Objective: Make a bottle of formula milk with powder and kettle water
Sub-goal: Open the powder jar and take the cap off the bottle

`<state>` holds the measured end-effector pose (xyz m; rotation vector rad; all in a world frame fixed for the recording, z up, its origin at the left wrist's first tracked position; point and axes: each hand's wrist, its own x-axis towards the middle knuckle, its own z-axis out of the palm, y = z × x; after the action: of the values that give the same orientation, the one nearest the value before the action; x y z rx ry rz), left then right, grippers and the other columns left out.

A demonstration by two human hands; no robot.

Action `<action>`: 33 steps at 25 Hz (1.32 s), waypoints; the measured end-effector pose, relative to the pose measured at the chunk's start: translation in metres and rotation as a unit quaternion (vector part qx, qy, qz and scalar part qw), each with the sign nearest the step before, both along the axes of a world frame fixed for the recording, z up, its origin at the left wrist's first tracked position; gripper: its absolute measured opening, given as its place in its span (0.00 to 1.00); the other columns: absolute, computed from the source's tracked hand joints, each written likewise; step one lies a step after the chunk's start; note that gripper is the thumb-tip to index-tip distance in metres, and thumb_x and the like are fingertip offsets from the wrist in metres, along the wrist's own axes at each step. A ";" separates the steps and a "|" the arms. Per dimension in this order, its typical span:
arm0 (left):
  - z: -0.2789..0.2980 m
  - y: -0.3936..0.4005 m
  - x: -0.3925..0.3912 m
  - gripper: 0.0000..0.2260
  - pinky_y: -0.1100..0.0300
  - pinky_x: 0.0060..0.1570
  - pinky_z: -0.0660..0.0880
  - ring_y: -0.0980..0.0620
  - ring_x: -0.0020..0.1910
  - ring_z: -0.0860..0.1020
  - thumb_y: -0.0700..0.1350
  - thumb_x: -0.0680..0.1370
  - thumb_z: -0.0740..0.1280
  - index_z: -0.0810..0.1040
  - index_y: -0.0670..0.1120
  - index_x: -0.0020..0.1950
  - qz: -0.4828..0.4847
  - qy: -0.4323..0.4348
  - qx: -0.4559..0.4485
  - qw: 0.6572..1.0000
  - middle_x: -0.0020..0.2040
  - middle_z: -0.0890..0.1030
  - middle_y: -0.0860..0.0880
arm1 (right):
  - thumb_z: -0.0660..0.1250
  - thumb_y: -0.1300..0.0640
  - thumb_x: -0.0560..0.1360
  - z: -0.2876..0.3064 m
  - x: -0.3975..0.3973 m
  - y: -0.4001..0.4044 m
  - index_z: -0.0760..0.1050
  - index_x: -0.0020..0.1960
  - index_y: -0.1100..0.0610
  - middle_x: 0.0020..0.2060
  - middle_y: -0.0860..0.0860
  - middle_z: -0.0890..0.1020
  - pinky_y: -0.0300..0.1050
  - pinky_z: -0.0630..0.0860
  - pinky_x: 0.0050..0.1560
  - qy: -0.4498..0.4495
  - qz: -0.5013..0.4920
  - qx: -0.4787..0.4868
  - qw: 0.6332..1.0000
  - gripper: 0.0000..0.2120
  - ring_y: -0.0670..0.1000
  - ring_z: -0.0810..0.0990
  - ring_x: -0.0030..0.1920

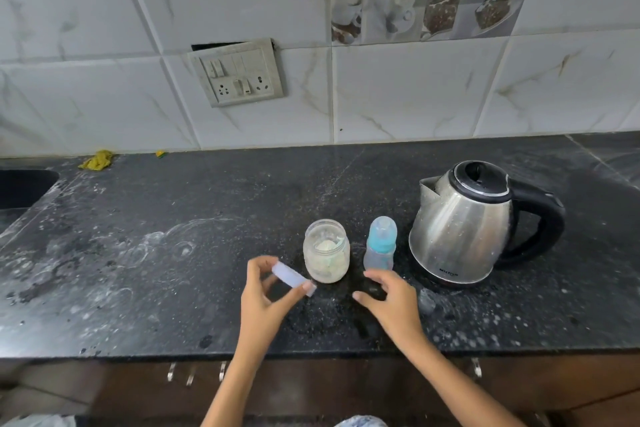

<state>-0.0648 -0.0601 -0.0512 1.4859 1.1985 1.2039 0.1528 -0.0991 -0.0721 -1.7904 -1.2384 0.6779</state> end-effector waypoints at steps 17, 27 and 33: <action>0.011 -0.007 0.067 0.24 0.64 0.59 0.67 0.59 0.63 0.71 0.56 0.75 0.68 0.68 0.50 0.68 -0.052 0.270 0.180 0.945 0.65 0.75 0.55 | 0.80 0.58 0.67 -0.013 0.030 0.017 0.70 0.67 0.62 0.60 0.51 0.75 0.44 0.76 0.58 0.041 -0.078 0.089 0.992 0.33 0.48 0.76 0.58; 0.041 0.066 0.133 0.33 0.50 0.66 0.70 0.48 0.63 0.74 0.36 0.73 0.69 0.62 0.53 0.74 -0.295 0.260 0.111 0.913 0.65 0.75 0.48 | 0.73 0.66 0.73 -0.010 0.055 0.039 0.71 0.65 0.58 0.59 0.53 0.81 0.47 0.76 0.64 0.167 0.075 0.075 0.980 0.22 0.50 0.79 0.62; 0.045 0.068 0.140 0.28 0.57 0.60 0.76 0.58 0.61 0.77 0.41 0.72 0.74 0.70 0.56 0.69 -0.286 0.106 0.091 0.948 0.62 0.78 0.58 | 0.76 0.53 0.71 0.009 0.060 0.028 0.70 0.63 0.53 0.57 0.49 0.81 0.51 0.79 0.58 0.139 0.068 0.074 0.985 0.25 0.47 0.81 0.58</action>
<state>0.0748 0.0078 -0.0060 1.9680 0.7118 0.7835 0.2131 -0.0706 -0.0633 -1.4450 -1.1946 0.8588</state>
